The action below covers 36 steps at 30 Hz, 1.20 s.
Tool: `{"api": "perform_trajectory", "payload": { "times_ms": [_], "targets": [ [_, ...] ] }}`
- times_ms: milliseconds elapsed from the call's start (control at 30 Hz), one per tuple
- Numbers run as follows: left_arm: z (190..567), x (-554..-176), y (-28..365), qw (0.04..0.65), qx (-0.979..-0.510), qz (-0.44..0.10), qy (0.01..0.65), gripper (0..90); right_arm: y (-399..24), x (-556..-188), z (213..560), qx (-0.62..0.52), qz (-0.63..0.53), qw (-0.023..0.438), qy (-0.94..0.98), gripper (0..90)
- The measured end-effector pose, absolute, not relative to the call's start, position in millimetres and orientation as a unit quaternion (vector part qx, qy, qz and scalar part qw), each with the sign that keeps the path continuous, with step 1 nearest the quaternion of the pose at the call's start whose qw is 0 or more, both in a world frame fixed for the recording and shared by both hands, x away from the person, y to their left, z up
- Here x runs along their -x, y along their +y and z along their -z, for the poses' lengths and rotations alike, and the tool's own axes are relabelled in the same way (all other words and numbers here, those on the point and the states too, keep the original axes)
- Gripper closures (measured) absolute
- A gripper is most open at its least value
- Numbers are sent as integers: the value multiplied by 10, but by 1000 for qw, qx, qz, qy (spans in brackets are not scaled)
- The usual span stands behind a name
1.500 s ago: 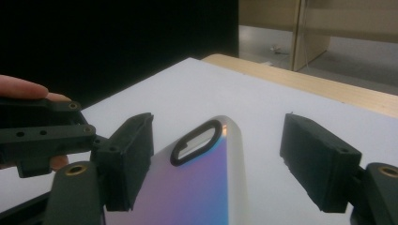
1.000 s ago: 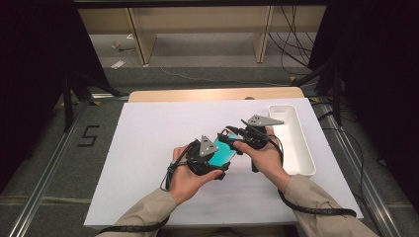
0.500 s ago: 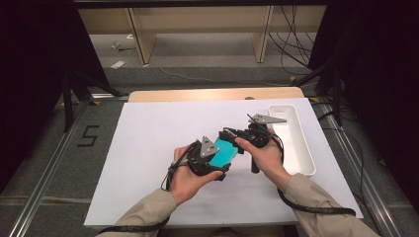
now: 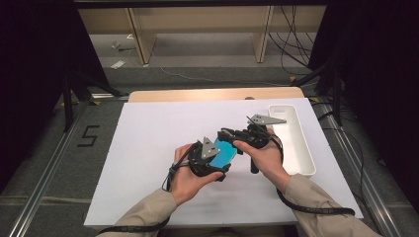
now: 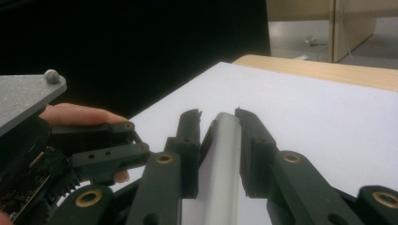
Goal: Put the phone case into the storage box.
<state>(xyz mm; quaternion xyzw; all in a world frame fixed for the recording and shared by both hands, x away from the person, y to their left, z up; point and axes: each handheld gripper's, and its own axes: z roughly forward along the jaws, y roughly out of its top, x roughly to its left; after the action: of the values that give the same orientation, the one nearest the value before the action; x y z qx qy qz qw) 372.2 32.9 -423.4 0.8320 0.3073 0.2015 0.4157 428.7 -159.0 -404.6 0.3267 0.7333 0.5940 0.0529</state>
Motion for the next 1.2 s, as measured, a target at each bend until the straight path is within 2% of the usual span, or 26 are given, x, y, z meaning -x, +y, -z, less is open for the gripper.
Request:
{"api": "perform_trajectory", "payload": {
  "times_ms": [200, 233, 267, 333, 533, 767, 1200],
  "targets": [
    [4230, -3715, 323, 416, -832, -216, 297, 165, -1601, -4278, 4027, -336, -608, 33, 718, 782],
    [4231, -3722, 333, 412, -834, -223, 290, 209, -1607, -4282, 4025, -333, -613, 20, 716, 799],
    [4236, -3735, 343, 411, -836, -224, 288, 225, -1607, -4269, 4009, -328, -604, 42, 725, 800],
    [4251, -3755, 373, 416, -833, -217, 292, 157, -1619, -4278, 4004, -329, -611, 31, 720, 800],
    [4269, -3788, 460, 439, -827, -195, 292, 103, -1659, -4287, 3940, -314, -608, 41, 728, 800],
    [4274, -3816, 540, 460, -818, -187, 291, 97, -1696, -4295, 3897, -298, -597, 52, 743, 800],
    [4288, -3824, 573, 462, -819, -183, 287, 135, -1721, -4327, 3886, -261, -578, 60, 771, 799]
  ]
}}
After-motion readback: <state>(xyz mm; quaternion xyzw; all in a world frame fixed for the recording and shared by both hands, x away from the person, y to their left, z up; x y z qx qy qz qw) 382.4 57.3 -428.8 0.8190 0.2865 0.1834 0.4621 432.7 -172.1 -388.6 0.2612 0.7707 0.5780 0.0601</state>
